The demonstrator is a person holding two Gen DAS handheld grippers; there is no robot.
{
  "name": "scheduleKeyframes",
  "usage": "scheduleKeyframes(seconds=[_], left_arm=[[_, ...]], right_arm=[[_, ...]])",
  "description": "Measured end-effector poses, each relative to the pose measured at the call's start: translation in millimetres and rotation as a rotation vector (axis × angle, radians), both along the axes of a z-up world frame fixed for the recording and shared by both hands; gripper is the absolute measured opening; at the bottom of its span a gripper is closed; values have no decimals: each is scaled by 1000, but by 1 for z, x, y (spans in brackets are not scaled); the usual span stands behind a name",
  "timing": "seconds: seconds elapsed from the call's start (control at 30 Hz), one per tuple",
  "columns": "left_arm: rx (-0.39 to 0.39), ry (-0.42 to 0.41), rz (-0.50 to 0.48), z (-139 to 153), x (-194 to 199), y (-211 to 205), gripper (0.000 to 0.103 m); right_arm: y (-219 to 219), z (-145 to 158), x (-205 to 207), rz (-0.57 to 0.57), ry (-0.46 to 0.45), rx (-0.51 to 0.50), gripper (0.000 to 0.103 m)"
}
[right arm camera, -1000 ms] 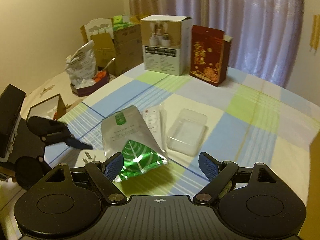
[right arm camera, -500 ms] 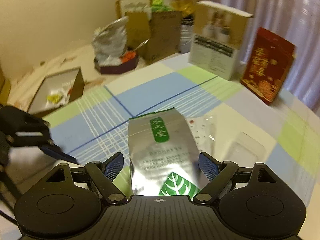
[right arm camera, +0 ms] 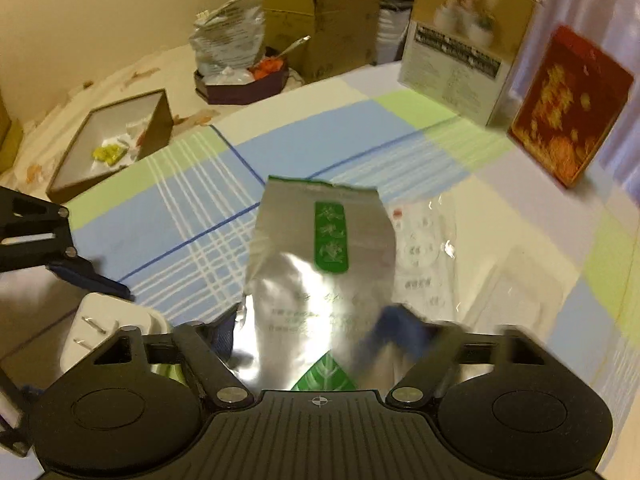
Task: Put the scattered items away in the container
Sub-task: 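Grasp the white plug adapter with the left tool while the right tool grasps the silver tea bag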
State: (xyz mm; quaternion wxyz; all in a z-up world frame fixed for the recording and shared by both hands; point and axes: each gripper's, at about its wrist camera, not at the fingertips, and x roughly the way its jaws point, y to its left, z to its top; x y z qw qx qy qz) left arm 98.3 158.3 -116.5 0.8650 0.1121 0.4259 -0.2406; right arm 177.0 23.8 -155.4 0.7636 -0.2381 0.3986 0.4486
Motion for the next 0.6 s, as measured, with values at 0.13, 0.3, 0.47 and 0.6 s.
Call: scheduleKeyframes(seconds=[0.13, 0.3, 0.47, 0.6], left_arm=[[8, 5, 2, 2, 0, -1, 68], [24, 9, -28, 6, -4, -9, 67], [41, 4, -43, 8, -5, -22, 67], [42, 9, -18, 8, 2, -29, 67]], right_arm=[[-21, 6, -13, -52, 17, 12, 67], [-67, 15, -40, -117, 41, 14, 64], [-128, 18, -78, -206, 19, -18, 65], [-164, 19, -101, -310, -28, -31, 65]])
